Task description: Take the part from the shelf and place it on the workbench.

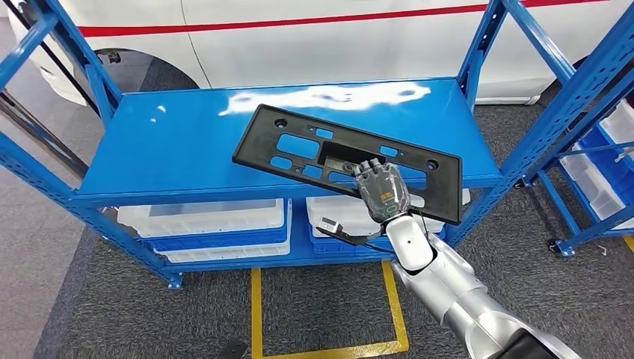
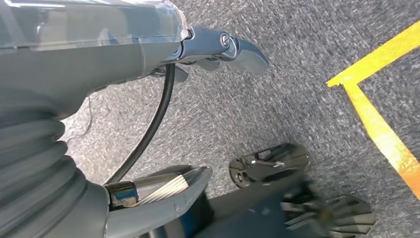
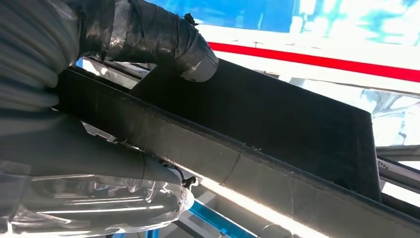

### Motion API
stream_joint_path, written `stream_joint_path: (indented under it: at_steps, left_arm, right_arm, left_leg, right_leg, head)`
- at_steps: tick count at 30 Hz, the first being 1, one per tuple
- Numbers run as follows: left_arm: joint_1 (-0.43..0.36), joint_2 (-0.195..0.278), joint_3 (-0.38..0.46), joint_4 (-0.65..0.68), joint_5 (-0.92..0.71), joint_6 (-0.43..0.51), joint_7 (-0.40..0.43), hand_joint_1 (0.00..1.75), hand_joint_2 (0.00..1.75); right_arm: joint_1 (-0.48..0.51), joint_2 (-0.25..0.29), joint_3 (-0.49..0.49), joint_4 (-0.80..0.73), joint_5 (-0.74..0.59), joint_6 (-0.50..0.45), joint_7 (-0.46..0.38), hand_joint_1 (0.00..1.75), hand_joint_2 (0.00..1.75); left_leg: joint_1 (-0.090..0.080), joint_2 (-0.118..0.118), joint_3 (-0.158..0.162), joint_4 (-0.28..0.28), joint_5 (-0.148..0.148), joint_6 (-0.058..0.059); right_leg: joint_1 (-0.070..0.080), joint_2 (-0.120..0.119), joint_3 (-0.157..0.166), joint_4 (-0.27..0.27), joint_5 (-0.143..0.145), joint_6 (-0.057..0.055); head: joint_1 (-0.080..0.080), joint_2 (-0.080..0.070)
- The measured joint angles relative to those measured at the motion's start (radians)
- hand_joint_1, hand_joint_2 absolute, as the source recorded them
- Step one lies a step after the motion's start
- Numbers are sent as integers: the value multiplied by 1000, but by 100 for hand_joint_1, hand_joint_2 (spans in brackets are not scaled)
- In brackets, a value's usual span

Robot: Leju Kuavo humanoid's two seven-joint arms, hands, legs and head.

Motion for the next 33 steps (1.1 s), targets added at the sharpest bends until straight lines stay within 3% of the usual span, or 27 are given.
stream_joint_path:
  at_steps: [3, 4, 5, 7, 8, 9, 10, 12, 14, 16, 18, 19, 21, 23, 24, 26, 28, 30, 31, 33]
  left_arm:
    - [0, 0, 0, 0, 0, 0, 0, 0, 175]
    - [-1, -1, 0, 0, 0, 0, 1, 0, 175]
    - [-1, -1, 0, 0, 0, 0, 1, 0, 175]
    - [-3, -1, 0, 0, 5, -2, 5, 0, 175]
    - [-2, -1, 1, 0, 12, -6, 7, 0, 175]
    - [-1, -1, 3, 0, 18, -13, 9, 0, 175]
    - [0, -1, 6, 0, 24, -23, 8, 0, 175]
    - [1, -1, 10, 0, 22, -43, -8, 0, 175]
    - [-1, -1, 11, 0, 14, -55, -30, 0, 175]
    - [-2, -1, 11, 0, 6, -59, -40, 0, 175]
    - [-1, -1, 11, 0, 3, -61, -43, 0, 175]
    - [-1, 0, 11, 0, 3, -63, -43, 0, 175]
    - [0, 0, 11, 0, 9, -71, -45, 0, 175]
    - [-1, 0, 13, 0, 16, -73, -53, 0, 175]
    - [-1, 0, 14, 0, 18, -72, -57, 0, 175]
    - [-2, 0, 16, 0, 19, -71, -63, 0, 175]
    - [-4, 0, 16, 0, 19, -72, -68, 0, 175]
    - [-8, 0, 17, 0, 16, -72, -70, 0, 175]
    - [-9, 0, 17, 0, 15, -73, -71, 0, 175]
    - [-7, 0, 17, 0, 12, -74, -71, 0, 175]
  right_arm:
    - [0, 1, -2, 1, -1, 0, -1, 173, 175]
    - [-1, 1, -4, 2, 0, 0, -2, 173, 175]
    - [-1, 0, -6, 2, 2, 0, -3, 173, 175]
    - [1, 0, -12, 3, 6, 0, -7, 173, 175]
    - [4, 0, -15, 3, 7, 0, -10, 173, 175]
    - [7, 0, -19, 3, 8, 0, -13, 173, 175]
    - [10, 0, -23, 3, 8, 0, -15, 173, 175]
    - [14, 0, -30, 3, 9, 0, -18, 173, 175]
    - [16, 0, -37, 3, 9, -1, -18, 173, 175]
    - [20, -1, -45, 2, 9, -1, -19, 173, 175]
    - [24, -3, -49, 2, 9, -1, -20, 173, 175]
    - [25, -3, -50, 2, 9, -1, -20, 173, 175]
    - [25, -3, -54, 1, 10, -1, -23, 173, 175]
    - [27, -3, -60, 2, 11, -1, -28, 173, 175]
    - [28, -3, -63, 2, 11, -1, -30, 173, 175]
    - [31, -5, -68, 2, 10, -1, -36, 173, 175]
    - [32, -6, -74, 2, 8, -1, -41, 173, 175]
    - [33, -7, -80, 2, 5, -1, -44, 173, 175]
    - [33, -8, -84, 2, 4, -1, -45, 173, 175]
    - [35, -9, -89, 2, 3, -1, -45, 173, 175]
  left_leg:
    - [-2, 1, -5, -24, 22, 1]
    - [1, 4, -12, -31, 35, 6]
    - [3, 6, -21, -37, 49, 12]
    - [3, 8, -45, -37, 70, 20]
    - [3, 9, -59, -34, 79, 20]
    - [3, 9, -74, -29, 87, 20]
    - [3, 9, -89, -23, 94, 18]
    - [3, 10, -117, -8, 104, 12]
    - [1, 9, -137, 5, 114, 2]
    - [-1, 9, -147, 6, 128, -8]
    - [-1, 7, -154, 4, 137, -20]
    - [0, 7, -162, 12, 122, -26]
    - [4, 5, -187, 81, 41, -36]
    - [5, 5, -213, 202, -44, -44]
    - [6, 5, -216, 250, -58, -47]
    - [6, 5, -180, 260, -22, -48]
    - [6, 5, -86, 150, 17, -45]
    - [2, 2, -1, 22, 5, -36]
    - [-1, 0, 16, -12, -5, -30]
    - [-1, 0, 9, -26, 10, -16]
  right_leg:
    - [-2, 0, -5, -10, 15, 20]
    - [-2, 1, -11, 2, -4, 25]
    - [-2, 1, -21, 33, -41, 29]
    - [-5, 1, -50, 145, -137, 35]
    - [-6, 1, -60, 204, -165, 38]
    - [-7, 0, -61, 242, -171, 41]
    - [-8, 0, -47, 250, -157, 43]
    - [-11, 0, 27, 165, -111, 42]
    - [-8, 1, 107, 43, -108, 35]
    - [-2, 3, 131, -8, -119, 25]
    - [-4, 2, 118, -14, -102, 9]
    - [-7, 1, 110, -17, -91, 0]
    - [-11, -2, 87, -23, -66, -16]
    - [-10, -2, 58, -22, -43, -20]
    - [-9, -3, 43, -21, -32, -20]
    - [-9, -3, 12, -16, -11, -17]
    - [-9, -3, -15, -11, 9, -10]
    - [-7, -3, -29, -10, 28, 1]
    - [-7, -3, -31, -14, 40, 7]
    - [-7, -2, -32, -26, 59, 19]
  head:
    - [0, 0]
    - [1, 0]
    - [2, 0]
    - [3, 0]
    - [2, 0]
    - [2, 0]
    - [2, 0]
    - [2, 0]
    - [2, 0]
    - [2, 0]
    - [2, 0]
    - [1, 0]
    - [-1, 0]
    - [-2, 0]
    - [-2, 0]
    - [-2, 0]
    - [-2, 0]
    - [-1, 0]
    - [-1, 0]
    - [-1, 0]
